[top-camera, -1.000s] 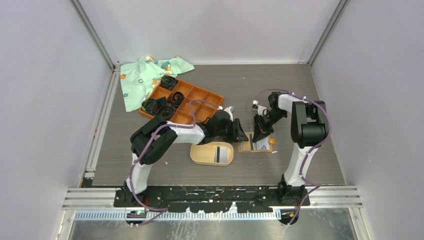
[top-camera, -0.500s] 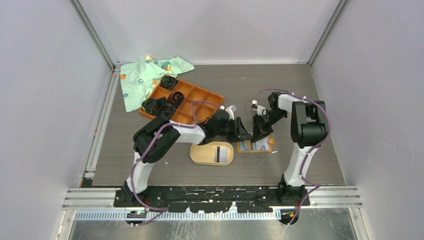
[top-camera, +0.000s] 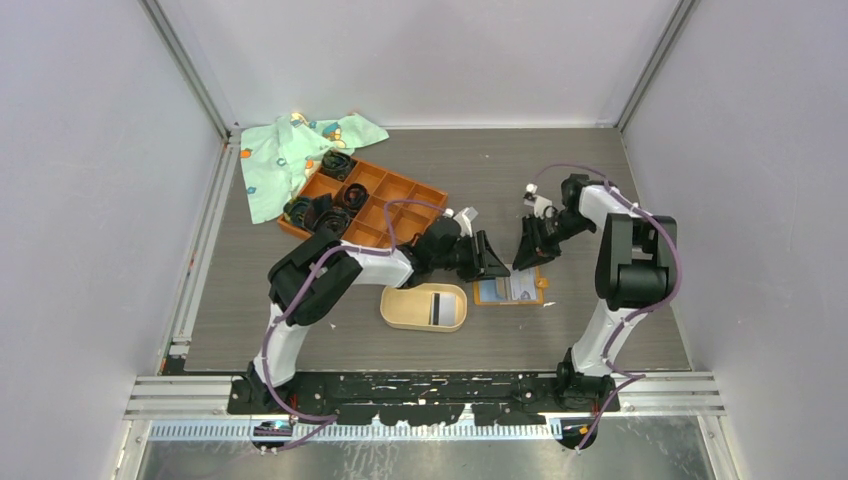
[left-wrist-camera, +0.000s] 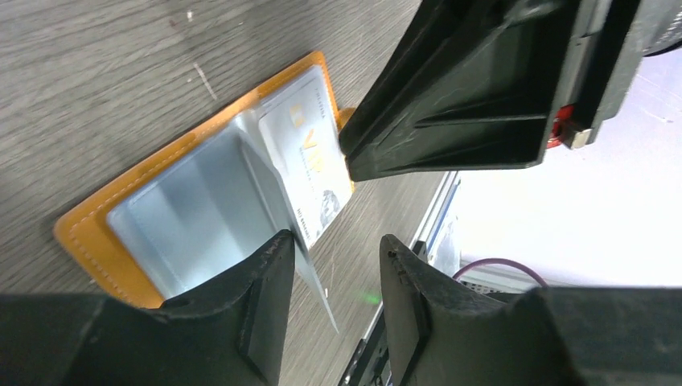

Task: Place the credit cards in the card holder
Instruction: Insert the credit card into the card holder.

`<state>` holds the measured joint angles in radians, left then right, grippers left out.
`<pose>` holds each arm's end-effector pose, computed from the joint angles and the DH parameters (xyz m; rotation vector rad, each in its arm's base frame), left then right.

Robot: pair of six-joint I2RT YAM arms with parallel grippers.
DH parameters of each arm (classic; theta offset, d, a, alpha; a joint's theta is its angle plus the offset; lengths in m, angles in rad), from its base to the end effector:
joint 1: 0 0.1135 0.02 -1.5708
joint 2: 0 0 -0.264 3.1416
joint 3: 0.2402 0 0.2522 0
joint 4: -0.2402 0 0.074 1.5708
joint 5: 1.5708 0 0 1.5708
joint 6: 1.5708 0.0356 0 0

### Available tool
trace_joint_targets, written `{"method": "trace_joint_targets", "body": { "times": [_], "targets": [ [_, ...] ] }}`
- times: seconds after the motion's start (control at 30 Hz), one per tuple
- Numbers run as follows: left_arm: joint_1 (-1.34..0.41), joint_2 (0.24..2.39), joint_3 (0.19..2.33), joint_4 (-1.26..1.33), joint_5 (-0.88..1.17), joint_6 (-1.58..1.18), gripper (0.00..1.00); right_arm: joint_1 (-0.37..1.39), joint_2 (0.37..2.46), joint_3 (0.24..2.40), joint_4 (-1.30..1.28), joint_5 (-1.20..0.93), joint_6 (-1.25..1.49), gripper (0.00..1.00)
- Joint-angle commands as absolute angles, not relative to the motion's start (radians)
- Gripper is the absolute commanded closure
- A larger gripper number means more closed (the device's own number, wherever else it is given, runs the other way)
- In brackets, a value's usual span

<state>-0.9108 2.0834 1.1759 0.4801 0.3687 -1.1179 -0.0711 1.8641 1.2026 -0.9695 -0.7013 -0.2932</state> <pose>0.2628 -0.3595 0.1431 0.0379 2.3919 -1.5315 0.3212 0.0001 0.1621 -0.2882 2.8720 1.0539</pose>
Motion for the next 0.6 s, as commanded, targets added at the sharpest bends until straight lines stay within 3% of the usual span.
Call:
{"method": "trace_joint_targets", "body": {
  "times": [0.0,0.4,0.57],
  "targets": [
    [-0.929,2.1,1.25,0.522,0.396,-1.105,0.56,-0.108,1.768,1.216,-0.971,-0.722,-0.298,0.73],
    [-0.971,2.187,1.392,0.448,0.402,-1.076,0.54,-0.231,1.627,1.185,-0.912,-0.726,-0.257,0.71],
    [-0.975,2.129,1.402,0.395,0.375,-0.983,0.54,-0.288,1.512,1.148,-0.869,-0.769,-0.267,0.7]
  ]
}}
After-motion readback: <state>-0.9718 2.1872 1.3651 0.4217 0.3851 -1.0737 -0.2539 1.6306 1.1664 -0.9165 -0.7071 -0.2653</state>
